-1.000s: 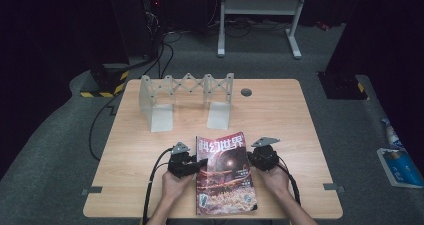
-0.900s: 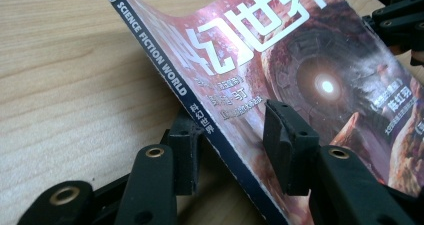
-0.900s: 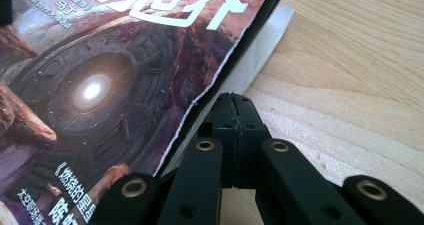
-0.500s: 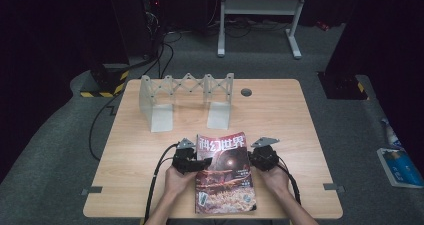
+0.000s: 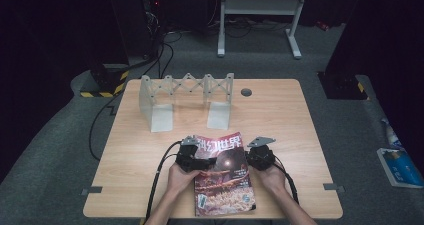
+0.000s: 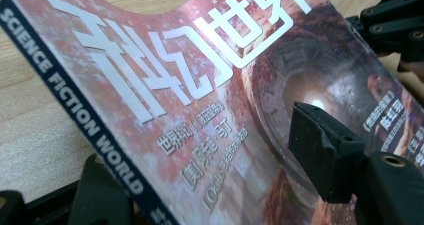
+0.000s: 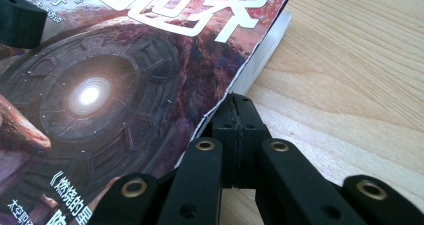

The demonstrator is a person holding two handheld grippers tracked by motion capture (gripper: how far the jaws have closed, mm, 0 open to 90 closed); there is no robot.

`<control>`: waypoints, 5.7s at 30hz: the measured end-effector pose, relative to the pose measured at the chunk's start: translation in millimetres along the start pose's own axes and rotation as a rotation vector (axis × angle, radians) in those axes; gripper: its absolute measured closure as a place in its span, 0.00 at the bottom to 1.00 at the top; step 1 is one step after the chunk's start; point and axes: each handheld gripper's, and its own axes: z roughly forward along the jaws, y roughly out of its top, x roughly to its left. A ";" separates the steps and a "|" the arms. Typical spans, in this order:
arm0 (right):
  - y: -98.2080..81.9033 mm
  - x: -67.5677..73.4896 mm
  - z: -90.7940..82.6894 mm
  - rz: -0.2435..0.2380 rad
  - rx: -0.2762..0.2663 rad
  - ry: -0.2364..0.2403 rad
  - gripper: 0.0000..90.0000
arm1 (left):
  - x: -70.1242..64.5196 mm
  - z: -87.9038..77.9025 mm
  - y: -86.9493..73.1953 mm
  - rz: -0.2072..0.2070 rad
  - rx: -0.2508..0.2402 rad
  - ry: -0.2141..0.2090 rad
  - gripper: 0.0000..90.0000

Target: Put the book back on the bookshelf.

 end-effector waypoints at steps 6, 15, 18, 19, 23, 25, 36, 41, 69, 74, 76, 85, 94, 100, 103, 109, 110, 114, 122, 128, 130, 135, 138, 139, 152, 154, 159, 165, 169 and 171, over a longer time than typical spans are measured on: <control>0.0 1.9 1.7 0.000 -0.011 0.019 1.00 | -1.0 1.2 0.8 -0.001 0.001 -0.003 0.36; 3.2 7.7 5.4 -0.004 -0.014 0.040 1.00 | -2.6 1.4 3.0 -0.026 0.018 0.021 0.47; 3.2 8.0 5.5 -0.004 -0.014 0.042 1.00 | -2.8 0.8 4.0 -0.034 0.030 0.035 0.54; 3.3 8.1 5.5 -0.003 -0.014 0.042 1.00 | -3.0 0.8 4.4 -0.035 0.035 0.039 0.57; 3.3 8.2 5.4 0.003 -0.012 0.044 1.00 | -3.8 0.6 9.0 -0.039 0.068 0.043 0.63; 3.4 8.5 5.1 0.002 -0.010 0.043 1.00 | -5.5 -0.6 11.7 -0.034 0.075 0.049 0.68; -1.1 6.5 1.8 0.004 -0.019 0.064 0.95 | -9.5 -7.2 16.1 -0.041 0.059 0.043 0.81; -3.7 6.4 -0.5 0.013 -0.025 0.071 0.92 | -12.7 -13.0 17.5 -0.033 0.035 0.030 0.84; -49.4 -34.8 -41.6 0.107 -0.078 -0.007 0.70 | -48.9 -50.9 69.3 0.153 0.075 -0.020 0.92; -55.3 -38.9 -45.4 0.108 -0.073 -0.030 0.68 | -54.2 -58.1 81.2 0.183 0.089 -0.003 0.92; -55.7 -39.0 -45.7 0.094 -0.072 -0.047 0.67 | -55.7 -60.1 85.1 0.195 0.088 0.000 0.92; -66.0 -36.6 -42.7 0.032 -0.147 -0.087 0.61 | -59.3 -70.0 105.9 0.226 0.088 0.005 0.93; -66.8 -36.1 -43.3 0.038 -0.146 -0.092 0.60 | -62.7 -81.5 127.4 0.259 0.096 0.037 0.93; -67.2 -36.1 -43.7 0.041 -0.147 -0.093 0.60 | -61.0 -89.9 134.8 0.260 0.096 0.058 0.93; -67.4 -36.1 -43.8 0.041 -0.147 -0.093 0.60 | -59.9 -94.1 138.0 0.258 0.096 0.071 0.93; -67.6 -36.1 -44.0 0.041 -0.148 -0.094 0.60 | -56.8 -99.4 143.5 0.258 0.110 0.094 0.93; -67.6 -36.2 -44.0 0.040 -0.148 -0.094 0.60 | -56.0 -100.1 144.2 0.254 0.110 0.099 0.93; -67.9 -36.2 -44.2 0.040 -0.148 -0.095 0.60 | -53.6 -103.0 145.0 0.248 0.101 0.108 0.93; -68.2 -36.1 -44.2 0.042 -0.149 -0.095 0.60 | -49.0 -108.0 149.5 0.235 0.119 0.124 0.93; -68.4 -36.1 -44.1 0.043 -0.152 -0.095 0.60 | -45.9 -110.0 153.4 0.222 0.130 0.137 0.93; -68.4 -36.0 -44.1 0.045 -0.151 -0.095 0.60 | -44.7 -111.1 154.9 0.221 0.136 0.139 0.93; -68.5 -36.0 -44.1 0.044 -0.151 -0.095 0.60 | -42.4 -113.1 157.8 0.214 0.147 0.149 0.93; -68.5 -36.0 -44.2 0.045 -0.151 -0.094 0.60 | -39.7 -114.6 159.1 0.202 0.152 0.154 0.93; -68.5 -36.0 -44.2 0.045 -0.151 -0.095 0.60 | -39.0 -115.0 159.3 0.200 0.155 0.154 0.93; -68.9 -36.1 -44.5 0.040 -0.151 -0.096 0.60 | -32.2 -121.6 166.2 0.180 0.203 0.190 0.92; -68.9 -36.2 -44.6 0.039 -0.151 -0.096 0.60 | -31.0 -122.7 167.7 0.176 0.211 0.194 0.92; -69.0 -36.2 -44.7 0.038 -0.151 -0.097 0.60 | -27.7 -126.3 170.7 0.164 0.233 0.206 0.92; -69.2 -35.9 -44.8 0.040 -0.151 -0.096 0.60 | -22.9 -132.3 176.4 0.145 0.248 0.219 0.92; -69.3 -35.8 -44.9 0.041 -0.151 -0.096 0.60 | -20.2 -135.6 180.7 0.137 0.257 0.231 0.92; -69.4 -35.7 -44.9 0.042 -0.151 -0.096 0.60 | -19.0 -137.0 182.7 0.135 0.260 0.240 0.92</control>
